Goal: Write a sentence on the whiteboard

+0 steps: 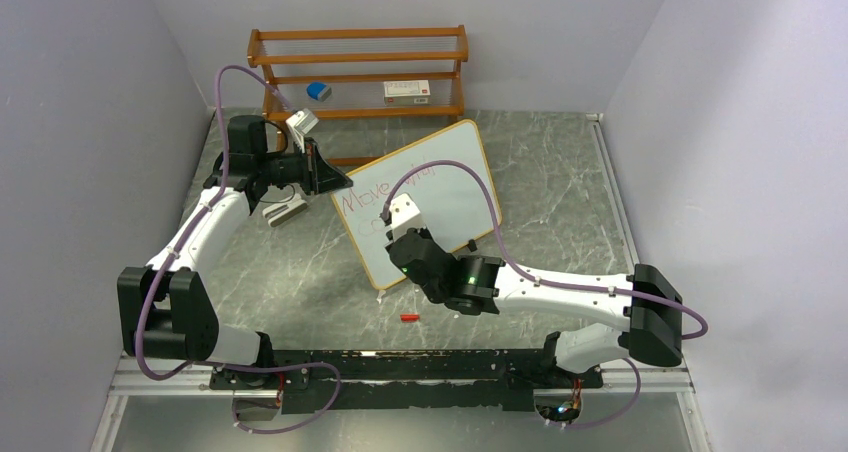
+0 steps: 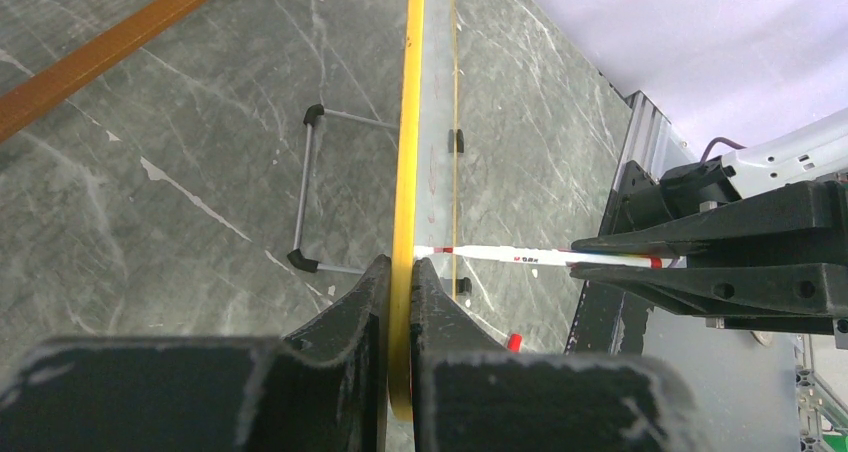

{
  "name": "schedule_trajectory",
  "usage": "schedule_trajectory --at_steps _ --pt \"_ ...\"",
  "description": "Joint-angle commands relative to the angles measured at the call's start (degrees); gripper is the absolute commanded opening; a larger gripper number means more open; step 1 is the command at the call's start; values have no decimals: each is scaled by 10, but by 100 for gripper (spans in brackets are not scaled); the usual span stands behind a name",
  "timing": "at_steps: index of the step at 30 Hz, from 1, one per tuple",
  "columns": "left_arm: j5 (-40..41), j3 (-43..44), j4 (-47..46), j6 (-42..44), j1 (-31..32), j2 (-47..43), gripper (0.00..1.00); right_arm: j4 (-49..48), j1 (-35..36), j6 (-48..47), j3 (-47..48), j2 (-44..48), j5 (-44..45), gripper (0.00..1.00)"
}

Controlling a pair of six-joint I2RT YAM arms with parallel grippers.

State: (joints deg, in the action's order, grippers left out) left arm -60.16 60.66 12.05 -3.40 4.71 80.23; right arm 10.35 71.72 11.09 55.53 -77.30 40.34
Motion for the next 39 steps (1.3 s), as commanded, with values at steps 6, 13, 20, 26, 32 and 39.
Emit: schedule_trajectory --at_steps 6,13,20,26,32,39 --pt "21 -2 9 27 -1 -3 5 -44 -4 -20 4 -1 23 0" --pt "22 -2 10 45 0 -4 5 -55 -8 -26 2 0 28 0" --pt "24 -1 13 48 1 -2 5 -40 -11 -19 5 -2 36 0" --pt "24 -2 12 49 1 -3 5 -19 -13 -7 -2 5 39 0" --pt "25 0 14 49 1 -3 5 2 -13 7 -4 4 22 0" --pt "27 1 15 49 1 -2 5 24 -12 22 -7 1 15 0"
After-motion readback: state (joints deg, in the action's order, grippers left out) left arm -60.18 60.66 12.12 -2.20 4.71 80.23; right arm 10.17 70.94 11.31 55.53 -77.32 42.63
